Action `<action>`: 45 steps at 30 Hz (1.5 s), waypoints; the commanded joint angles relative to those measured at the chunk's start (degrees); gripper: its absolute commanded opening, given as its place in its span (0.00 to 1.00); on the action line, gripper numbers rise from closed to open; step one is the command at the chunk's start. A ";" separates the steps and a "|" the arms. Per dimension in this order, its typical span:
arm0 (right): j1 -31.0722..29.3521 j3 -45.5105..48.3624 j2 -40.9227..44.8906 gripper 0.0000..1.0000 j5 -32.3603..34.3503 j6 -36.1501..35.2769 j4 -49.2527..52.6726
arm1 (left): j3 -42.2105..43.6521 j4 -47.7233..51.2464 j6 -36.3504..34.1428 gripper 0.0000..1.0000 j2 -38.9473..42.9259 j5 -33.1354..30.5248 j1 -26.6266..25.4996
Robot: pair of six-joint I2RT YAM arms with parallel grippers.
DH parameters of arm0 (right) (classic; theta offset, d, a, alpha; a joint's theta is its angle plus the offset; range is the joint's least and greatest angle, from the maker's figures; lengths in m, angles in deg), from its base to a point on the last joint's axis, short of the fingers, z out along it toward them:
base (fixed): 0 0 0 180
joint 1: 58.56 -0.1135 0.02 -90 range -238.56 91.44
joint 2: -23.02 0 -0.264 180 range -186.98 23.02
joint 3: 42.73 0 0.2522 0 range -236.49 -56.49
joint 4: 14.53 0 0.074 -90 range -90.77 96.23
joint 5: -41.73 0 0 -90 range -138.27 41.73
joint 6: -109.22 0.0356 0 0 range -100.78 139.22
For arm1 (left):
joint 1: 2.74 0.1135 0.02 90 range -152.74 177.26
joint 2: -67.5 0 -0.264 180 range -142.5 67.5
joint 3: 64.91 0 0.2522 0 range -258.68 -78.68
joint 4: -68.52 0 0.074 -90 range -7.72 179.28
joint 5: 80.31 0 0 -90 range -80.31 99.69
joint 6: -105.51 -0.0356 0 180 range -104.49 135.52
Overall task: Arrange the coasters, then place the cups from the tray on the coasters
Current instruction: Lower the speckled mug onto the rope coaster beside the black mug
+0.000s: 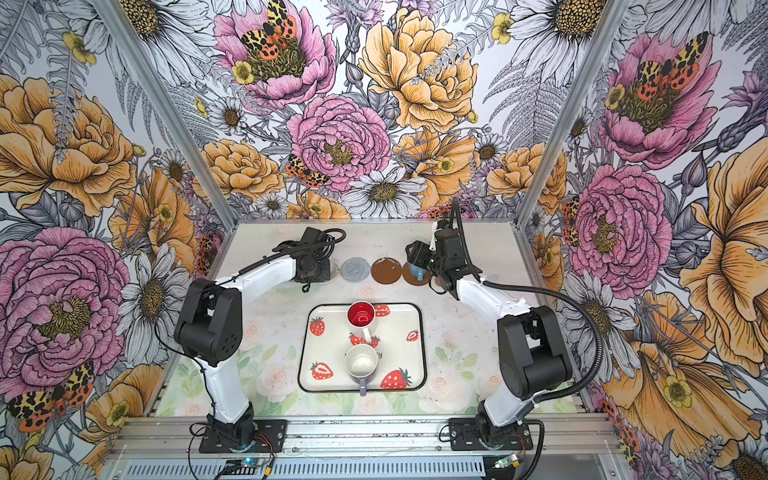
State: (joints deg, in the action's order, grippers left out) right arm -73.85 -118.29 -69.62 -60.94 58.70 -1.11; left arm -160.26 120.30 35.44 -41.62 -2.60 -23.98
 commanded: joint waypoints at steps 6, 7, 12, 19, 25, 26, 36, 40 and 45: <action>0.60 -1.56 -0.31 0.65 -0.69 0.17 -1.53 | -2.71 -3.26 -0.24 0.00 0.53 -0.10 0.49; 0.58 -1.48 -0.24 0.65 -0.72 0.17 -1.52 | -2.71 -3.30 -0.19 0.00 0.50 -0.10 0.41; 0.61 -1.45 -0.09 0.65 -0.72 0.19 -1.43 | -2.63 -3.30 -0.06 0.00 0.76 1.34 0.46; 0.69 -1.40 -0.15 0.65 -0.83 0.16 -1.44 | -3.23 -3.30 -0.08 0.00 0.49 2.04 0.09; 0.70 -1.39 -0.13 0.65 -0.91 0.16 -1.47 | -3.32 -2.70 -0.23 0.00 0.48 1.19 -0.02; 0.69 -1.39 -0.12 0.65 -0.88 0.15 -1.43 | -3.34 -2.61 -0.22 0.00 0.45 0.85 -0.02; 0.68 -1.39 -0.10 0.65 -1.05 0.25 -1.42 | -3.50 -1.81 -0.28 0.00 0.15 0.69 -0.14; 0.70 -1.35 0.00 0.65 -1.05 0.22 -1.35 | -3.93 -1.64 -0.40 0.00 -0.69 0.57 -0.01; 0.78 -1.40 0.00 0.65 -1.04 0.16 -1.28 | -4.61 -1.37 -0.24 0.00 -1.57 0.69 -0.06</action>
State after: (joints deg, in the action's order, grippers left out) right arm -73.48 -118.29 -69.62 -61.66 58.70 -1.11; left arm -162.07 122.02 35.46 -43.55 -0.94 -23.98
